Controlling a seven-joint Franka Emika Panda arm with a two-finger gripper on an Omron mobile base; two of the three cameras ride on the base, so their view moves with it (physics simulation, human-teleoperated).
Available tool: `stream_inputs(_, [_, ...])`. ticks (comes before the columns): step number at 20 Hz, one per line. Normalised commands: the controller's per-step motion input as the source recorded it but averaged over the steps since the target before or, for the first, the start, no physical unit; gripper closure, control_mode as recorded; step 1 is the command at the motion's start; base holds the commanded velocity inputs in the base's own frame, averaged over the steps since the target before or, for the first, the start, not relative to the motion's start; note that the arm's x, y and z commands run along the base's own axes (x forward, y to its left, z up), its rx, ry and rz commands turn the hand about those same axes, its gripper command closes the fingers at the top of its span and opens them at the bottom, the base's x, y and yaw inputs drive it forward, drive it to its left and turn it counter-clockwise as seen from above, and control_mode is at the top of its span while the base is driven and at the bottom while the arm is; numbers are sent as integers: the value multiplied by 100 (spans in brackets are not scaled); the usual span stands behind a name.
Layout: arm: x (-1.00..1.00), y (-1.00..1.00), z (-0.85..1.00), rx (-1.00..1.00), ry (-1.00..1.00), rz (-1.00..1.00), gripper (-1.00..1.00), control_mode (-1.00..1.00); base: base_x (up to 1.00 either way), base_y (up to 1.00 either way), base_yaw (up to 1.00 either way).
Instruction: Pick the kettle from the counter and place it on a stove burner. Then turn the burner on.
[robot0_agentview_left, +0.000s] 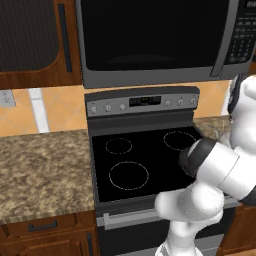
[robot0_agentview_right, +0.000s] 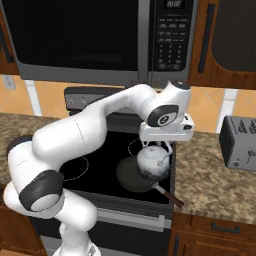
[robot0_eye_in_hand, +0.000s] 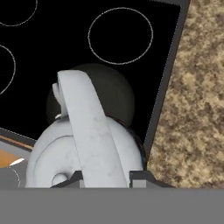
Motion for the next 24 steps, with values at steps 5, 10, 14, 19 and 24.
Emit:
stream_inputs(5, [0, 100, 20, -4, 0, -5, 100, -100, 0, 0, 0])
stream_inputs(10, [6, 100, 19, -4, -4, -10, 100, -100, 0, 0, 0])
stream_inputs(14, [7, 95, 5, 0, -9, -7, 100, -100, 0, 0, 0])
stream_inputs(19, [20, 100, 0, 0, -7, 0, 100, -100, 0, 0, 0])
stream_inputs(24, [19, 100, -1, 0, -1, 0, 100, -100, 0, 0, 0])
